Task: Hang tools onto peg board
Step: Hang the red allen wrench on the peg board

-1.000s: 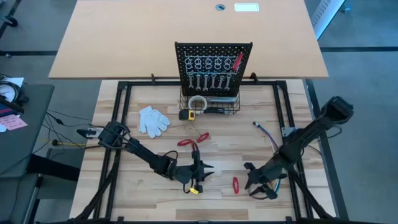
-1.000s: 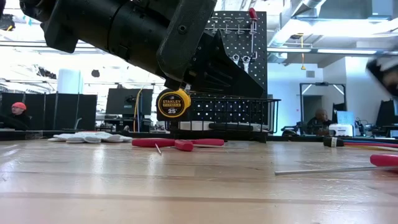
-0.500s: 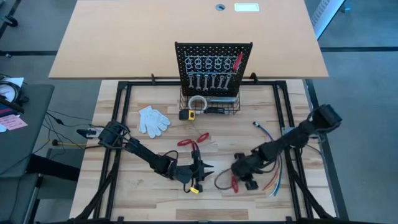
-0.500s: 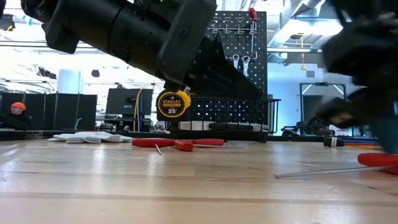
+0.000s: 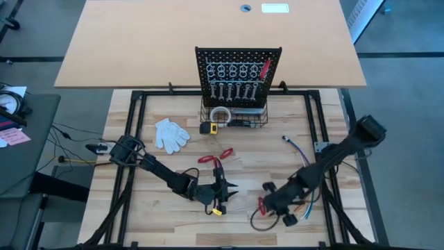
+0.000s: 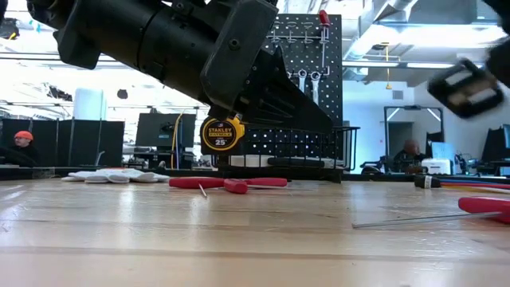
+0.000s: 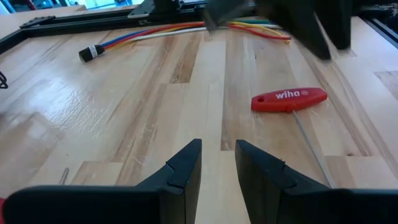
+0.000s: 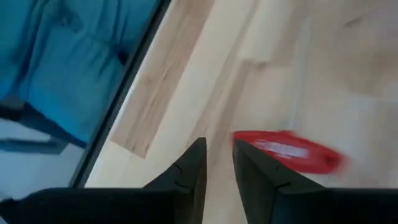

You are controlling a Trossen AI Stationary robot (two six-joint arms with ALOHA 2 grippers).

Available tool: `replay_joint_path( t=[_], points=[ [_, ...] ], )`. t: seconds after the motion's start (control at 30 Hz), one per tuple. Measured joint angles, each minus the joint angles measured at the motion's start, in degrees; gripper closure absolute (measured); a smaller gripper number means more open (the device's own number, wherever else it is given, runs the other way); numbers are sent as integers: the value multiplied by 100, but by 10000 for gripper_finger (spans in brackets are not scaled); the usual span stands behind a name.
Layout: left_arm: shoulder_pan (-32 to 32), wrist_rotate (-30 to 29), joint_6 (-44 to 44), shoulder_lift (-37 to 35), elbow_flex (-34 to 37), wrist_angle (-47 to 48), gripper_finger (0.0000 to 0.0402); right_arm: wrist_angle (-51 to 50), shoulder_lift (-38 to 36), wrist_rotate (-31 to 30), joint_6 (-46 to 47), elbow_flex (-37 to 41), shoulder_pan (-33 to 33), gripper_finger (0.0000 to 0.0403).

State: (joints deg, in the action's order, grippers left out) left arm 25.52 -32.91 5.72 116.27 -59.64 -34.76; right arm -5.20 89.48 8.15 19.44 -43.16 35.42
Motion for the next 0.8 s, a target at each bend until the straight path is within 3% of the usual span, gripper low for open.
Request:
replay_joint_path(
  t=[0.13,0.27,0.43,0.6,0.8],
  points=[
    [0,-2,81,-2,0,52,306,-49,606,83,-38,4,-132,317],
    [-24,-2,118,-2,2,75,306,-366,616,91,-183,-43,-557,317],
    [-39,-2,121,-2,2,96,306,-1078,-58,-1229,-333,-158,-944,317],
    [-41,-2,164,-4,2,142,306,-641,-483,-1430,-396,-127,-941,317],
    [-39,-2,212,-4,2,176,306,413,-45,-1411,-1241,-33,-762,301]
  ],
)
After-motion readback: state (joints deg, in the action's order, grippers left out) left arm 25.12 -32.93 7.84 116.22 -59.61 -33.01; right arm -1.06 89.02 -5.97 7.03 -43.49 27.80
